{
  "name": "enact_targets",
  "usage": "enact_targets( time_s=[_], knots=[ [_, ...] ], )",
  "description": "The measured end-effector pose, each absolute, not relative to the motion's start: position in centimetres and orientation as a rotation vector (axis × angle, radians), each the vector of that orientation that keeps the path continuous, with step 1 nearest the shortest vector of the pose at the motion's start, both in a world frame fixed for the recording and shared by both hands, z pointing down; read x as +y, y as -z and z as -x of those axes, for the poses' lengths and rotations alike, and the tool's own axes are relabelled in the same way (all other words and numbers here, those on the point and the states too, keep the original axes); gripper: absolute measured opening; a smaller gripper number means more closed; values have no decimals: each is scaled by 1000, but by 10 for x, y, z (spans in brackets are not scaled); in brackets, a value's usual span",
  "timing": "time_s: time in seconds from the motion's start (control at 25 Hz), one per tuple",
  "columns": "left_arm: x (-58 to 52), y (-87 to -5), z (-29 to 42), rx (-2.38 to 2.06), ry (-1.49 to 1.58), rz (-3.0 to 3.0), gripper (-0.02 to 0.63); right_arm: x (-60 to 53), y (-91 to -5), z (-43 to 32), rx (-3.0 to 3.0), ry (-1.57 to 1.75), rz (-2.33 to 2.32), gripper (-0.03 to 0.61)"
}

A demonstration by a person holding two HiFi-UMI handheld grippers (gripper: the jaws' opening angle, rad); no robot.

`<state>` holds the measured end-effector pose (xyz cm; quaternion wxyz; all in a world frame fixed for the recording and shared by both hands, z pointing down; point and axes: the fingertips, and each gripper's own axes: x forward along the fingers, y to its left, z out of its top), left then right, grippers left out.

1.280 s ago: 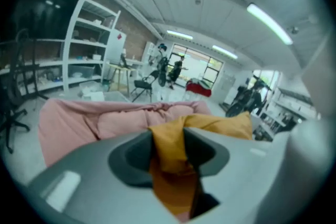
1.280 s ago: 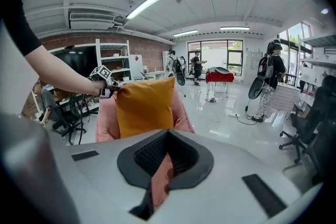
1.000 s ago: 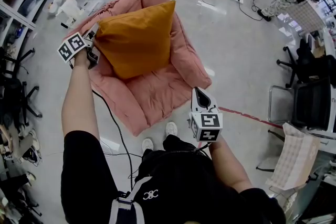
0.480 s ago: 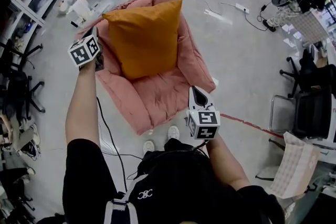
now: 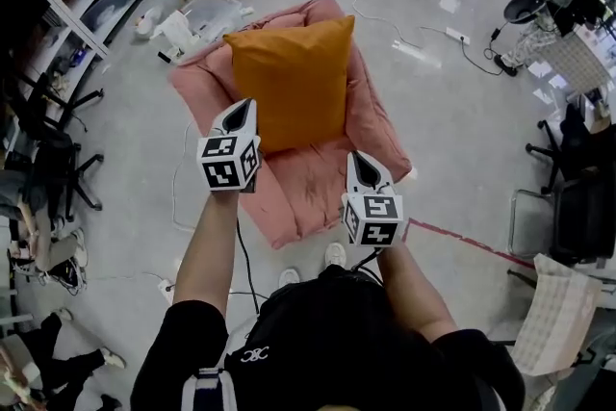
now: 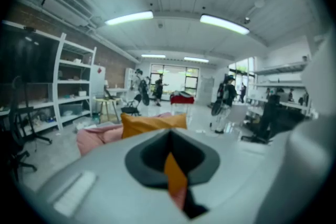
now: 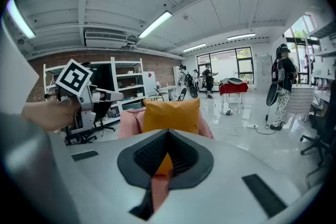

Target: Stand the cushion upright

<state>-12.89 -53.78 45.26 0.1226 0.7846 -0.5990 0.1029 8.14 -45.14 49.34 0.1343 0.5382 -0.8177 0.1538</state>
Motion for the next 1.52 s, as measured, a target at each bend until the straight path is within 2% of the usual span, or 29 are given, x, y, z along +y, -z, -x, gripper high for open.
enact_targets(
  time_s=[0.6,0.8,1.52],
  knots=[
    [-388,-430,51,-1580,-266,-2339,-3,-394,-437,-38,-2507,-348,-1598,-8],
    [-378,-427,30,-1535,-264,-2386,-3,-385,-434,-38,-2525,-364,-1590,-8],
    [-386,-420,28,-1520,-236,-2387,-3,-390,-424,-41,-2541,-328,-1603,-8]
  ],
)
